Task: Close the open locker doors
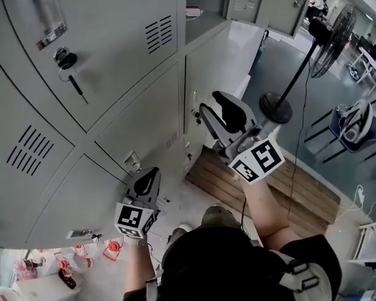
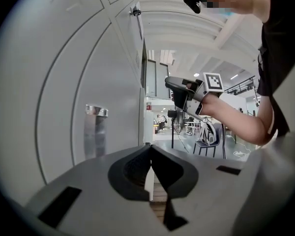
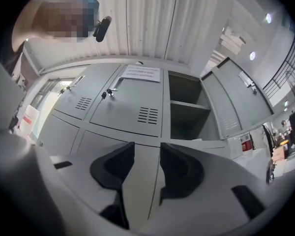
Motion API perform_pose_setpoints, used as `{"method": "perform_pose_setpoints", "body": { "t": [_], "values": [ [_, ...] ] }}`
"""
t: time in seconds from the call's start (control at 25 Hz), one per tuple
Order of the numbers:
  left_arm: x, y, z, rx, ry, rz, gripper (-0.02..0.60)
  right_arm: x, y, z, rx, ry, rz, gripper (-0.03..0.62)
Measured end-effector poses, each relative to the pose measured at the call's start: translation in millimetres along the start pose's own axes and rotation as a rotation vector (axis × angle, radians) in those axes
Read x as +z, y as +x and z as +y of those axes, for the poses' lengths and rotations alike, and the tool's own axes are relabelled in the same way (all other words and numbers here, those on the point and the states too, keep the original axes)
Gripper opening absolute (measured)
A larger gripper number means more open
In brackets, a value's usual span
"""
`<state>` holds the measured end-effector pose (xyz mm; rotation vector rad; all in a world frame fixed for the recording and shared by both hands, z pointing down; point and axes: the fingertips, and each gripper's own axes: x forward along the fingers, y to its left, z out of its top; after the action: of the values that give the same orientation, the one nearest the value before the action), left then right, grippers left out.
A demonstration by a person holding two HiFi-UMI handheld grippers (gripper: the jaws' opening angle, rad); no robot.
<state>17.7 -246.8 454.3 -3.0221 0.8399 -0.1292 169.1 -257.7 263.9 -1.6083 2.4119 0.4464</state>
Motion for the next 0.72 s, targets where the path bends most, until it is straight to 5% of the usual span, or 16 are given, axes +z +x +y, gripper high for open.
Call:
{"method": "perform_pose_setpoints", "body": {
  "t": [0.28, 0.72],
  "values": [
    [3.6, 46.2, -15.2, -0.079, 0.002, 0.010, 0.009, 2.2, -42.5, -73.0, -0.148, -0.031, -0.006, 0.160],
    [24.0, 130.8, -36.0, -0.068, 0.001, -0.001, 0.009, 10.8, -90.2, -214.0, -0.300, -0.059, -0.038, 0.160]
  ]
}}
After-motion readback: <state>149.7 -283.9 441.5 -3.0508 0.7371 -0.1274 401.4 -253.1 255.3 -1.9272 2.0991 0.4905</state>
